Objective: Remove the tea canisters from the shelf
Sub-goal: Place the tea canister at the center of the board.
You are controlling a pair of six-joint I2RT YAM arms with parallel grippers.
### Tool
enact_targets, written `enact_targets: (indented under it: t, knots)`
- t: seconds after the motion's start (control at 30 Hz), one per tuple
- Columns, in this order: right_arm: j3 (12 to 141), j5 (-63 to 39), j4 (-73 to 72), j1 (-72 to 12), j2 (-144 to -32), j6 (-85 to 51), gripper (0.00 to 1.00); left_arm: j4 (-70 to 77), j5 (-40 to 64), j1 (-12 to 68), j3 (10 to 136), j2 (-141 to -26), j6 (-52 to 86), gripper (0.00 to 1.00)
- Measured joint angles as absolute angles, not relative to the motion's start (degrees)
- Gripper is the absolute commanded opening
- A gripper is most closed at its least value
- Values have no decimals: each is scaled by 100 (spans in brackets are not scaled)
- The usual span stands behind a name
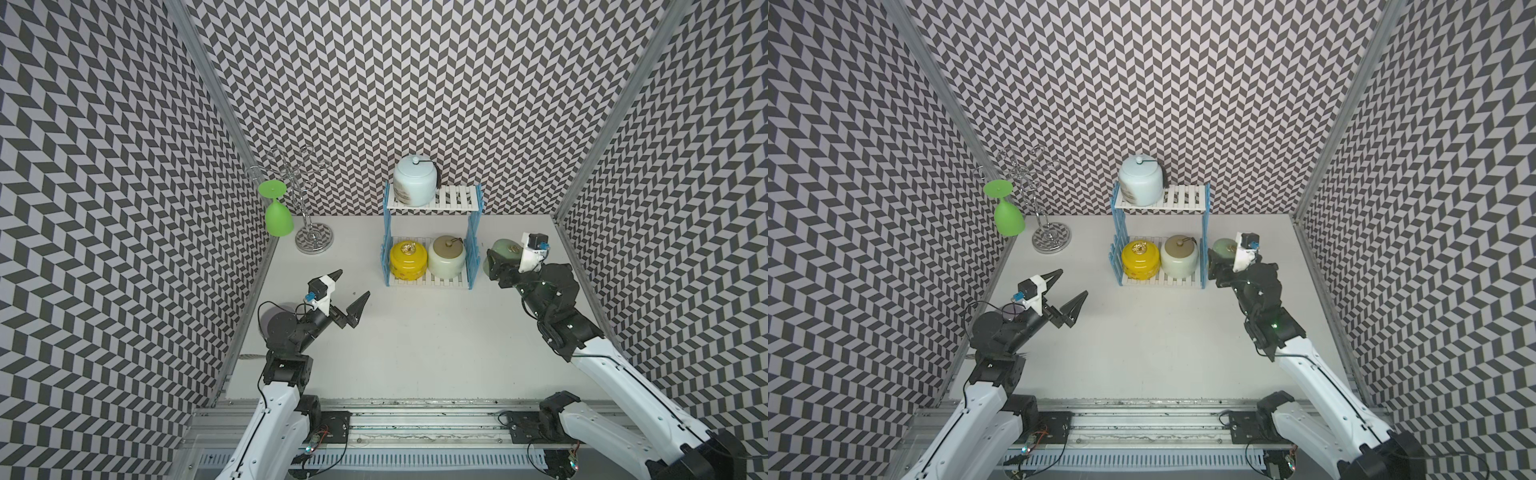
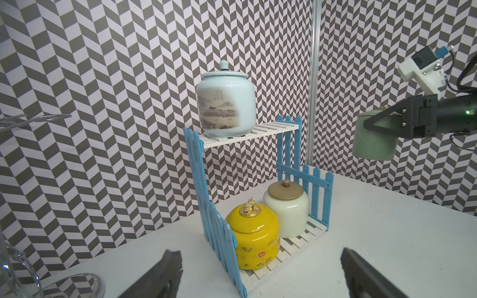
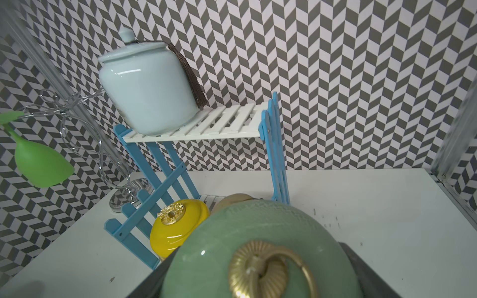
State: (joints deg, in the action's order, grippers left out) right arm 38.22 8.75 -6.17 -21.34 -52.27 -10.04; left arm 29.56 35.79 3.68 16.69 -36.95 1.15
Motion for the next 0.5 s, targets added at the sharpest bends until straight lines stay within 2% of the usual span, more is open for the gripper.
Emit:
enact_targets:
  t: [0.5]
  knots:
    - [2003, 1345, -499, -2300, -4023, -1839, 58, 2998, 3583, 248, 1651, -3695, 115, 100]
